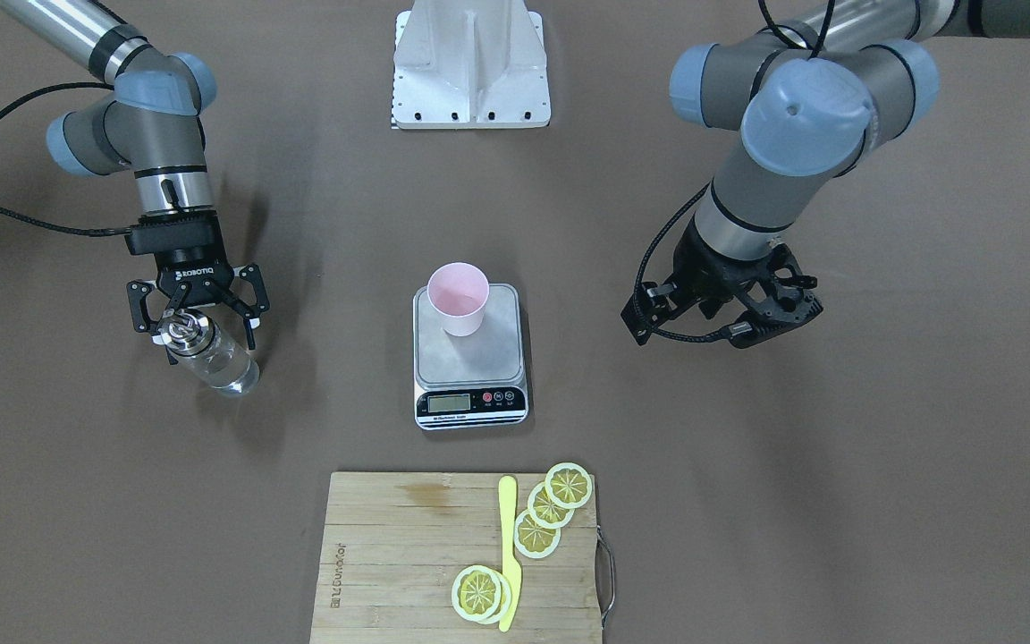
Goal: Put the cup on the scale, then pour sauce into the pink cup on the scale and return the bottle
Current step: 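Grasp the glass sauce bottle with the right gripper and lift it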
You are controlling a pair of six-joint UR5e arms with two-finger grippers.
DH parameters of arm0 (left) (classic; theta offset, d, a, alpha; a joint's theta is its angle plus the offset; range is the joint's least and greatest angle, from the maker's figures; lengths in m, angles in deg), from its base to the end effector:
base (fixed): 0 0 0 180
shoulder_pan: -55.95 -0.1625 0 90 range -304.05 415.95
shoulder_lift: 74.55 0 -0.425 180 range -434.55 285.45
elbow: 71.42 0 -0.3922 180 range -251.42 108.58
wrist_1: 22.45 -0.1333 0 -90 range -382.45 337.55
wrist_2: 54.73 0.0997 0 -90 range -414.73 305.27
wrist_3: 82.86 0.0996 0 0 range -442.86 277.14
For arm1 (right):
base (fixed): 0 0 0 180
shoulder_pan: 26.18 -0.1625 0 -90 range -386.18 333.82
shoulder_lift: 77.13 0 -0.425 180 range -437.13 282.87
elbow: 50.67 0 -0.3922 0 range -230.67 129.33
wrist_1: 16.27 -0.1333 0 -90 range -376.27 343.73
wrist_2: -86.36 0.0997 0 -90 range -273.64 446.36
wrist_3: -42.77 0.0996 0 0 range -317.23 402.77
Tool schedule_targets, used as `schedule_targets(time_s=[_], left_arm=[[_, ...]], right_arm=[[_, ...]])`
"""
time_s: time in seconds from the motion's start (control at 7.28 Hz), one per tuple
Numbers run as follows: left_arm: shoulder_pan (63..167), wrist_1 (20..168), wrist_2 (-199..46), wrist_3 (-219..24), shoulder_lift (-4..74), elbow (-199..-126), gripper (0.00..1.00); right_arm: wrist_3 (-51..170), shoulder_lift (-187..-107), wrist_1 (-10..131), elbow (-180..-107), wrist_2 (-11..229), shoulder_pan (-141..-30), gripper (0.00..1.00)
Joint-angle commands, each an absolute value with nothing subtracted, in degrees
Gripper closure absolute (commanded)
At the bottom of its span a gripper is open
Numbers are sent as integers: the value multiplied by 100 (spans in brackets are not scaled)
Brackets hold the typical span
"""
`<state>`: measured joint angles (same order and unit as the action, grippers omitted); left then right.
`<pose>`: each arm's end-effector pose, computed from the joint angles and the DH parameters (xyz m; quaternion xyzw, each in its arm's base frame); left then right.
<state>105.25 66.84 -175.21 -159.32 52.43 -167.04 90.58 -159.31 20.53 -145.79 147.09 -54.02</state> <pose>0.3780 -0.5664 0.2339 -0.0297 0.4223 -0.1872 0.8864 -0.4101 -0.4224 0.4397 0.4763 -0.3109 0.0355 0.8217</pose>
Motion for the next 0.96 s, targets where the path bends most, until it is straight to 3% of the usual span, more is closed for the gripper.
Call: schedule_targets(time_s=[0.0,0.14,0.55,0.82], left_arm=[[10534,6684,-17514,-15932,5246,-16704,2],[10534,6676,-17514,-15932,5246,-16704,2],[10560,6684,-17523,-15923,5237,-16704,2],[10849,6667,-17567,-15539,5193,-16704,2]], right_arm=[[9059,-15922,2055,-14585,14727,-5422,86],[8998,-15904,2056,-14620,14753,-5474,100],[8613,-15625,2570,-14945,15201,-5895,100],[8034,-15264,4060,-15479,14722,-5905,100]])
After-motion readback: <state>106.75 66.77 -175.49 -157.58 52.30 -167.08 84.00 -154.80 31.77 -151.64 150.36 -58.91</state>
